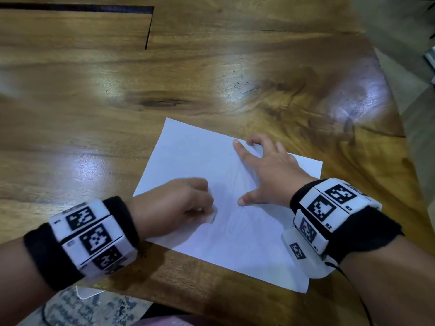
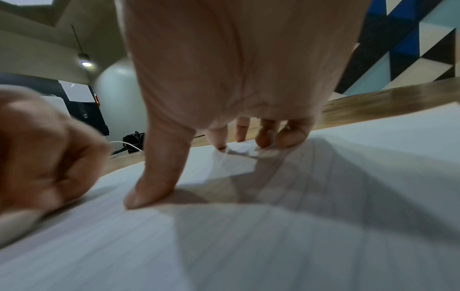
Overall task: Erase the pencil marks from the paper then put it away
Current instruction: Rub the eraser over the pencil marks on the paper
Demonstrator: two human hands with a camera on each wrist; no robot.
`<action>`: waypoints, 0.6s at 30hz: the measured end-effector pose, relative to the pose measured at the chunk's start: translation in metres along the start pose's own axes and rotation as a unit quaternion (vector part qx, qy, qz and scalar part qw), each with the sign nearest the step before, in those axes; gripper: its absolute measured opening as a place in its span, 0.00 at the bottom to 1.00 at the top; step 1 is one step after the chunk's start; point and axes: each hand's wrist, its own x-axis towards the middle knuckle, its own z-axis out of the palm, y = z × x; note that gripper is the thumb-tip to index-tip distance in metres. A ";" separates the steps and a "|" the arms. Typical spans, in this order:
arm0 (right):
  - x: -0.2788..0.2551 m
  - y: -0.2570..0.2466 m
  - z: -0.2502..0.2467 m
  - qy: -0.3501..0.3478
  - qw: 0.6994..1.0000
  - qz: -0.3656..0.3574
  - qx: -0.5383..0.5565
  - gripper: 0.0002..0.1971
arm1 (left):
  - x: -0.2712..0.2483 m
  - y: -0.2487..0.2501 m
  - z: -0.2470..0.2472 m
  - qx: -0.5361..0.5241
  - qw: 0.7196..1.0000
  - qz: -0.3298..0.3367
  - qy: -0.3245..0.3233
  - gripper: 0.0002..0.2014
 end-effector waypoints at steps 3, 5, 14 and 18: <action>-0.001 0.000 0.000 0.001 1.000 -0.002 0.006 0.57 | -0.022 0.001 0.002 -0.011 0.998 0.006 -0.064 0.03; -0.001 0.000 0.000 0.001 1.000 -0.003 0.006 0.57 | -0.024 0.000 -0.001 -0.008 0.996 -0.005 -0.090 0.02; 0.000 -0.001 -0.001 -0.001 1.000 0.000 0.004 0.58 | -0.027 -0.008 0.003 0.002 0.999 -0.001 -0.032 0.03; -0.001 0.000 -0.001 -0.001 1.000 -0.001 0.006 0.58 | -0.037 -0.007 -0.005 -0.027 0.995 -0.033 -0.090 0.04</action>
